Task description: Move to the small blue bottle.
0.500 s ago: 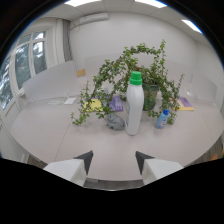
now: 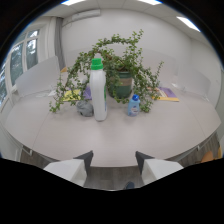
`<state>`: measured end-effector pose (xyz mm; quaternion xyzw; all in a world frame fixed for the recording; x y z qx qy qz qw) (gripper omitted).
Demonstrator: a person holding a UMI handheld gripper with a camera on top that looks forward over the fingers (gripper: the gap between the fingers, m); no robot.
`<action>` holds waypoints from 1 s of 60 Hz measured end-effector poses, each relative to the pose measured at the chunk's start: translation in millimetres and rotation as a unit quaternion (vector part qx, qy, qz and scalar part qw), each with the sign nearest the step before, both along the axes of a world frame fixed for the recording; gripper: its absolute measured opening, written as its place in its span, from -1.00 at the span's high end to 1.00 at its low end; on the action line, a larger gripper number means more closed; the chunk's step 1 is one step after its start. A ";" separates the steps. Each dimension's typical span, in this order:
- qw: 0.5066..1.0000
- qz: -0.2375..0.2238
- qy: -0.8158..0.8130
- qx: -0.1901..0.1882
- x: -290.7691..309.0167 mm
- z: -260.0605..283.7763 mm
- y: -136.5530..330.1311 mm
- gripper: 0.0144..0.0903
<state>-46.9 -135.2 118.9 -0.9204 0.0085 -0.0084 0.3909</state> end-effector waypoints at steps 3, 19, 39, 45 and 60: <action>1.000 -0.006 -0.004 -0.005 17.2 -2.3 -0.4 -0.83; 1.000 -0.013 -0.003 -0.011 84.0 -25.1 35.3 -0.84; 1.000 0.027 0.012 0.006 116.4 -59.2 121.0 -0.85; 0.999 0.035 0.016 0.009 118.7 -69.5 144.7 -0.85; 0.998 0.042 0.036 0.014 116.0 -88.5 184.1 -0.84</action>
